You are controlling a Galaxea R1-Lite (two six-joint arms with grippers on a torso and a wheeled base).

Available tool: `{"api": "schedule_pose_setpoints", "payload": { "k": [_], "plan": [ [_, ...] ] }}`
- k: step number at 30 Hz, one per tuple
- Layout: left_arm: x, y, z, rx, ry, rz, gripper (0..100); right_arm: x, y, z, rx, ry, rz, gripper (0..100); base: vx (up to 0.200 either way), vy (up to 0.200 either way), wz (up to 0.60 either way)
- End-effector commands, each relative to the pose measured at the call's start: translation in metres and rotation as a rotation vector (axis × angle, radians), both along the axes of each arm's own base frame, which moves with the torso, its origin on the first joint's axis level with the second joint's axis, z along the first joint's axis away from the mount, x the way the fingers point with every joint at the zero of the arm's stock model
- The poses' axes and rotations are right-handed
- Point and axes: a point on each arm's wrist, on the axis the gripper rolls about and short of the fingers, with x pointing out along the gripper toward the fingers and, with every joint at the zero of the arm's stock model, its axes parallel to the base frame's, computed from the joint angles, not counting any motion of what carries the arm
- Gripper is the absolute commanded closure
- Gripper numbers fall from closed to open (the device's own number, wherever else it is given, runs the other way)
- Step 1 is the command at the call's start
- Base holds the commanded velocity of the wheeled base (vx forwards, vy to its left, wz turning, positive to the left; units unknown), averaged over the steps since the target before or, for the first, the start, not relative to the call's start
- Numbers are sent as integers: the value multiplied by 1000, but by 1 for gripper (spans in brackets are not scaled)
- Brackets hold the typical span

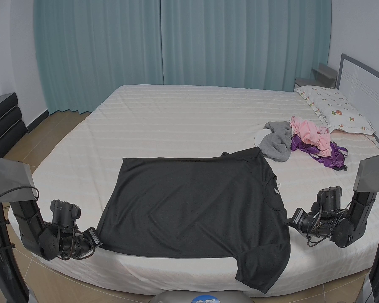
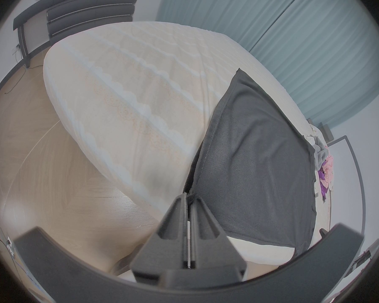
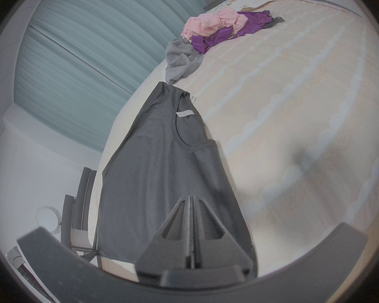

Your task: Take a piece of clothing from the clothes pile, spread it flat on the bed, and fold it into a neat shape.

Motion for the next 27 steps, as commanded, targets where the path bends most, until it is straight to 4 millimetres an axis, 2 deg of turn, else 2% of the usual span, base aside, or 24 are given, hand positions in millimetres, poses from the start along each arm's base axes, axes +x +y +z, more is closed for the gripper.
{"api": "schedule_pose_setpoints", "payload": {
  "k": [1,9,17,18,27],
  "plan": [
    [0,0,0,-2,2,2,100,-7,-3,-4,-6,27,4,0,0,0,0],
    [0,0,0,-2,2,2,100,-18,-8,-11,-38,87,26,0,0,0,0],
    [0,0,-1,-3,3,1,100,-12,-3,-20,-45,95,58,0,0,0,0],
    [0,0,-1,-3,3,1,100,-12,-2,-21,-58,91,71,100,0,0,0],
    [0,0,0,-3,2,1,100,-4,-1,-28,-119,82,88,100,0,0,0]
  ]
}}
